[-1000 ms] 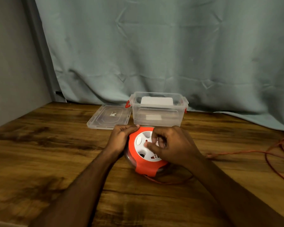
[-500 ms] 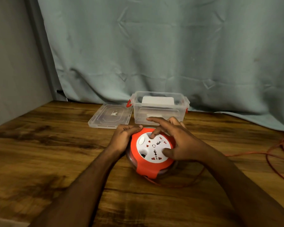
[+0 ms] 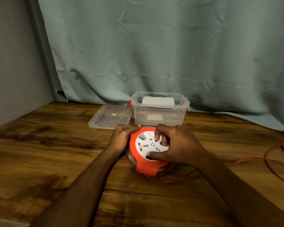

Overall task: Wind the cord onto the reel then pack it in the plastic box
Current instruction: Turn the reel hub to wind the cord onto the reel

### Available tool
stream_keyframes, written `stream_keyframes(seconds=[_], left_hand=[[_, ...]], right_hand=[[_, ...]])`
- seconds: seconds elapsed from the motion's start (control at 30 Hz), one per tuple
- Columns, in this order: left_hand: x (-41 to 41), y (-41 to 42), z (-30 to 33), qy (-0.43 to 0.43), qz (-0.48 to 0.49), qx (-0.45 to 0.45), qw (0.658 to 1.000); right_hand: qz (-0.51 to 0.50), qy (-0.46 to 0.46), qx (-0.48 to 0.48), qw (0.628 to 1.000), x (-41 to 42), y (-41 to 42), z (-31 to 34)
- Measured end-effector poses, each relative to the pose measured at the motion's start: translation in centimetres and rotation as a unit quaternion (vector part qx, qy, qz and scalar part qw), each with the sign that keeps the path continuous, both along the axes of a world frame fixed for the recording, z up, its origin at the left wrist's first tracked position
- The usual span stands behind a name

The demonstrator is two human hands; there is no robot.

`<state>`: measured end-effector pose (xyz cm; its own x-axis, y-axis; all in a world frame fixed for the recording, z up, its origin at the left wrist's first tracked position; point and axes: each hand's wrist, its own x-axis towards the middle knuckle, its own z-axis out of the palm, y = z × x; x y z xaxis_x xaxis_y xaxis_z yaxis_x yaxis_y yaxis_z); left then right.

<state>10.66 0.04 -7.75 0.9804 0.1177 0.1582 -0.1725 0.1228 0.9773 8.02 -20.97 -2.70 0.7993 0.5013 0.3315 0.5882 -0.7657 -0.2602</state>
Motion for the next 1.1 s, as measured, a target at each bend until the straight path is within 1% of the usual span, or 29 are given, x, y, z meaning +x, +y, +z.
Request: stream_keyframes(seconds=[0.07, 0.13, 0.2, 0.33, 0.47, 0.57, 0.67, 0.73, 0.83, 1.0, 1.1], left_hand=[[0.1, 0.1, 0.0, -0.005, -0.005, 0.000, 1.000], [0.1, 0.1, -0.1, -0.010, -0.009, 0.004, 1.000], [0.2, 0.1, -0.1, -0.008, -0.009, 0.006, 1.000], [0.1, 0.1, 0.0, -0.006, -0.002, 0.023, 1.000], [0.0, 0.1, 0.0, -0.006, -0.004, 0.029, 1.000], [0.1, 0.2, -0.1, 0.006, -0.012, 0.039, 0.999], [-0.1, 0.2, 0.2, 0.020, -0.028, 0.050, 0.998], [-0.3, 0.1, 0.3, 0.018, -0.032, 0.049, 0.998], [-0.4, 0.1, 0.3, 0.015, -0.032, 0.050, 0.998], [-0.4, 0.2, 0.3, 0.014, -0.027, 0.042, 0.999], [-0.4, 0.1, 0.3, 0.009, -0.018, 0.031, 0.999]], right_hand=[[-0.006, -0.052, 0.012, 0.999, -0.2, 0.6, -0.6], [0.015, -0.099, 0.040, 0.994, -0.4, 1.3, -1.1], [0.043, -0.109, 0.044, 0.992, -0.8, 1.7, -1.4], [0.073, -0.061, 0.058, 0.994, -0.8, 1.1, -0.5], [0.062, 0.017, 0.004, 0.998, -0.1, -0.1, 0.1], [0.051, 0.076, 0.001, 0.996, 0.6, -1.1, 0.7], [0.072, 0.096, 0.010, 0.993, 0.9, -1.7, 1.1], [0.077, 0.112, -0.006, 0.991, 0.8, -1.7, 1.0], [0.073, 0.109, -0.005, 0.991, 0.8, -1.6, 0.9], [0.088, 0.109, 0.050, 0.989, 0.8, -1.5, 0.5], [0.062, 0.065, 0.033, 0.995, 0.6, -1.1, 0.2]])
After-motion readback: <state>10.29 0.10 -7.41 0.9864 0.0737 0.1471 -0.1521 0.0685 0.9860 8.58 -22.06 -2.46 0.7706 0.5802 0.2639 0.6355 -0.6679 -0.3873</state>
